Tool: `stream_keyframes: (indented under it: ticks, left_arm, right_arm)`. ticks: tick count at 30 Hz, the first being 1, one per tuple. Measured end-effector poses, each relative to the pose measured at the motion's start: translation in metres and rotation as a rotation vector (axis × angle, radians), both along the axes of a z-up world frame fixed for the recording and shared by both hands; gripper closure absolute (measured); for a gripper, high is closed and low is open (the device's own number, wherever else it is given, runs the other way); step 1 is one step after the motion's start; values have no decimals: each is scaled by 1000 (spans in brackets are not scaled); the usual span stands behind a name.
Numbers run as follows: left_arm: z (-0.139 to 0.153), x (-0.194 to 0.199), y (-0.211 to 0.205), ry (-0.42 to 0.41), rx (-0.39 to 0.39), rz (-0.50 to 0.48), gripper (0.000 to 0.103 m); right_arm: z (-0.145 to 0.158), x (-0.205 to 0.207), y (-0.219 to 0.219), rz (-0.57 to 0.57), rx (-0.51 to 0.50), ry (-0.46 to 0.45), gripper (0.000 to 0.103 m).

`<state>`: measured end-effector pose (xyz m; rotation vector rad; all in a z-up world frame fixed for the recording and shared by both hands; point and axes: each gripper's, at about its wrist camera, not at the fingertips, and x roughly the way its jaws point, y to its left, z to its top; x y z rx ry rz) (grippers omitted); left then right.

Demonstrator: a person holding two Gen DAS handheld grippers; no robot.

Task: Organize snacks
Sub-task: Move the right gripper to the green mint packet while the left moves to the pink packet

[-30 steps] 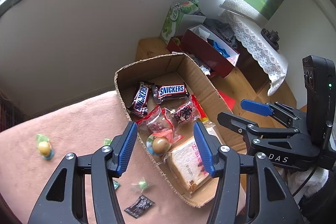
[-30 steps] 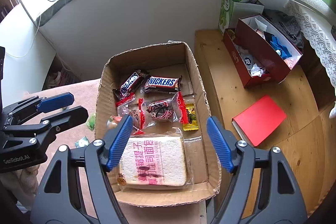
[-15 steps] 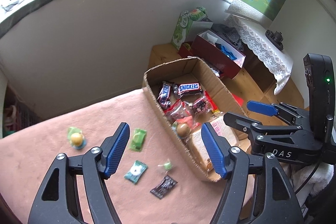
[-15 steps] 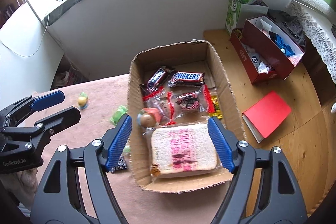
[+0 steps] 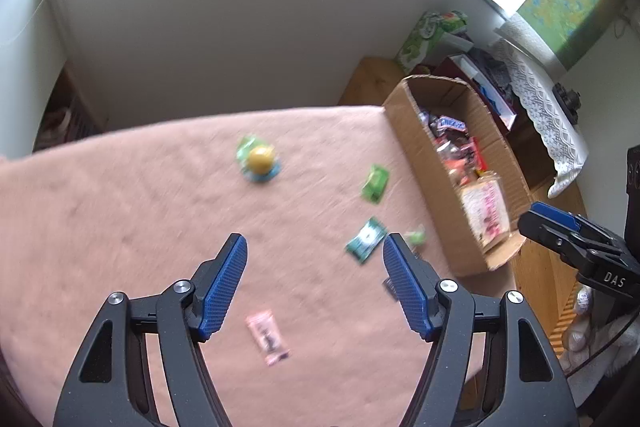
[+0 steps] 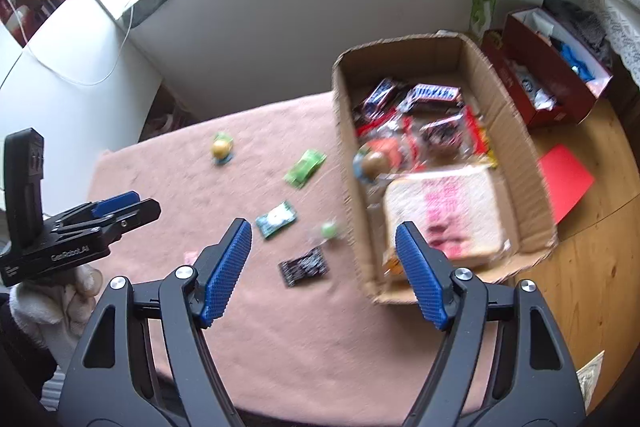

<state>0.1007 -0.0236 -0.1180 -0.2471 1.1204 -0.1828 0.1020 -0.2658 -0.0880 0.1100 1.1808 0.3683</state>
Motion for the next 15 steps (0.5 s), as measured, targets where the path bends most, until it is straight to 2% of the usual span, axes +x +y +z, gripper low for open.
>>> stream_keyframes:
  ticks: [5, 12, 15]
  left_arm:
    - [-24, -29, 25, 79, -32, 59, 33]
    - [-55, -57, 29, 172, -70, 69, 35]
    - [-64, -60, 26, 191, -76, 67, 43]
  right_arm:
    - [-16, -14, 26, 64, 10, 50, 26]
    - [-33, -12, 63, 114, 38, 101, 26]
    - [-46, -6, 77, 97, 46, 145, 26]
